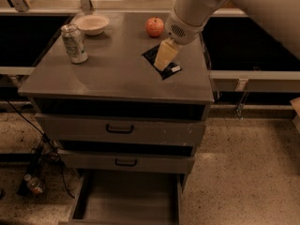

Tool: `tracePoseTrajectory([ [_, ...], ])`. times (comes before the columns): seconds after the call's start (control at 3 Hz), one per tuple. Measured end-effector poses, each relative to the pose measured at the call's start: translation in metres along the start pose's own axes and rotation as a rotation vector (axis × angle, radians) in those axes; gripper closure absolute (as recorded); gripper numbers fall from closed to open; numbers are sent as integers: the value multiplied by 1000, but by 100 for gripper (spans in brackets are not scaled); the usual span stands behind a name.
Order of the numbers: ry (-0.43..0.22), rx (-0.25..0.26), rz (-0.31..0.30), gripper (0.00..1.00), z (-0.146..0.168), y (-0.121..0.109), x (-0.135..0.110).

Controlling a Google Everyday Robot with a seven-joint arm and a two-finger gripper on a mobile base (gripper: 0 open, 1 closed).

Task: Place rxbar blueberry into bottom drawer

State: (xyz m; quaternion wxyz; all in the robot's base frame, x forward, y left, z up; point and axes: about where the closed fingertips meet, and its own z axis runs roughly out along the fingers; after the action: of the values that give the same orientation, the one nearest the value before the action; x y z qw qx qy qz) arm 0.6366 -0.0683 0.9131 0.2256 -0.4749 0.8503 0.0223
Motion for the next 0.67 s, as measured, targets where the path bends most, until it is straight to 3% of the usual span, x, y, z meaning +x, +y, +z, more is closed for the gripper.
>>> tracePoseTrajectory([
  [0.33, -60, 120, 9, 100, -31, 21, 19],
  [0.67, -59, 153, 54, 100, -29, 47, 68],
])
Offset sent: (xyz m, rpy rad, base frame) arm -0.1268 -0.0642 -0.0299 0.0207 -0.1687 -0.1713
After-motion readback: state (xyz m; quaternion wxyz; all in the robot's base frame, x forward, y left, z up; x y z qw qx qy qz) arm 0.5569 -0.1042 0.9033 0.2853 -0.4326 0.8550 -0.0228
